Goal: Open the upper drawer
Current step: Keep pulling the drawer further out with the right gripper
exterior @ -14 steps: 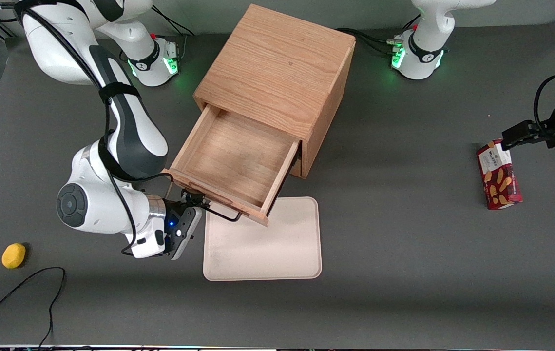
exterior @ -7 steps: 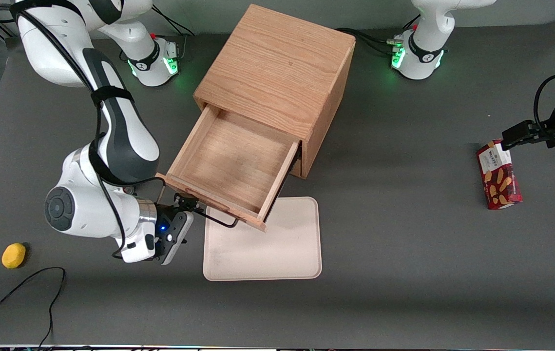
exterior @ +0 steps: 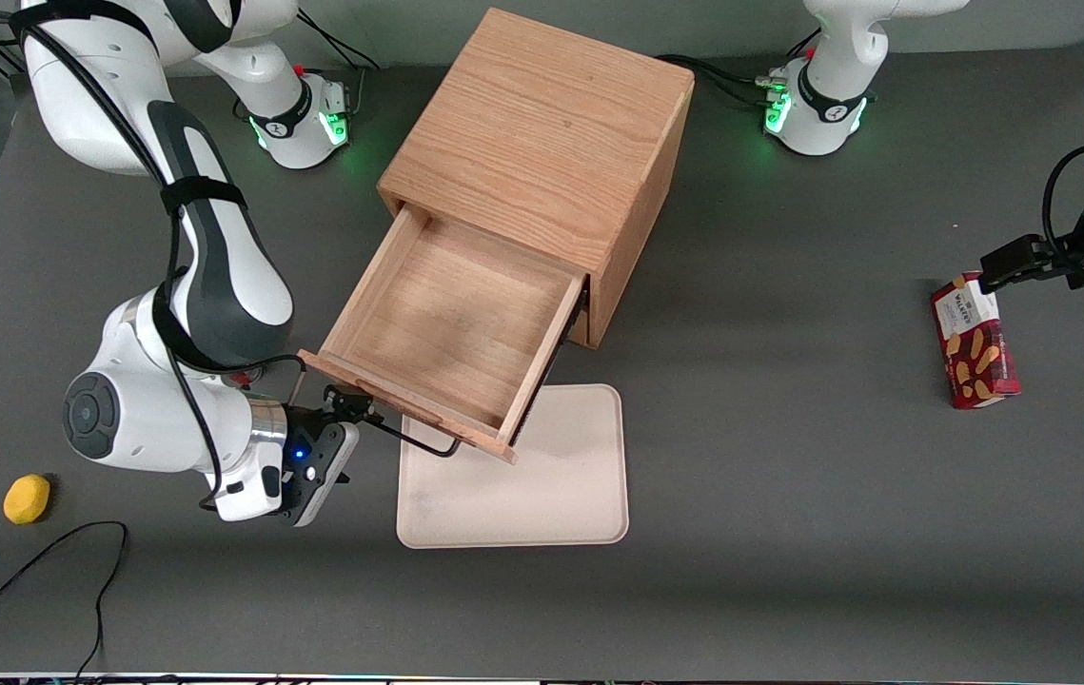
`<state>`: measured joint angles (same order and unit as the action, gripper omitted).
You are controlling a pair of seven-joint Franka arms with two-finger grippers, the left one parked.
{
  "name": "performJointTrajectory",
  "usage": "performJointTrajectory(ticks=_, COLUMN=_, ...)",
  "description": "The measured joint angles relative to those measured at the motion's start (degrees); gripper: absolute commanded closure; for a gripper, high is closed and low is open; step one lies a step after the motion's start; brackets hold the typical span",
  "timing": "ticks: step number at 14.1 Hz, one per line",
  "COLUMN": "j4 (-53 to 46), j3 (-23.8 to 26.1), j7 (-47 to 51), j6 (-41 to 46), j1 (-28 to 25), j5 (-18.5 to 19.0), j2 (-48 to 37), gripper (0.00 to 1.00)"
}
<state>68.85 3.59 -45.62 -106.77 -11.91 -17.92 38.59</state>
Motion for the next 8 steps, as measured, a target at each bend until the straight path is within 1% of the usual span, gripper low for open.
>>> performJointTrajectory(ticks=8, j4=-2.8, j3=0.0, j7=0.0, j6=1.4, j1=1.8, j5=0.0, j2=0.0, gripper=0.0)
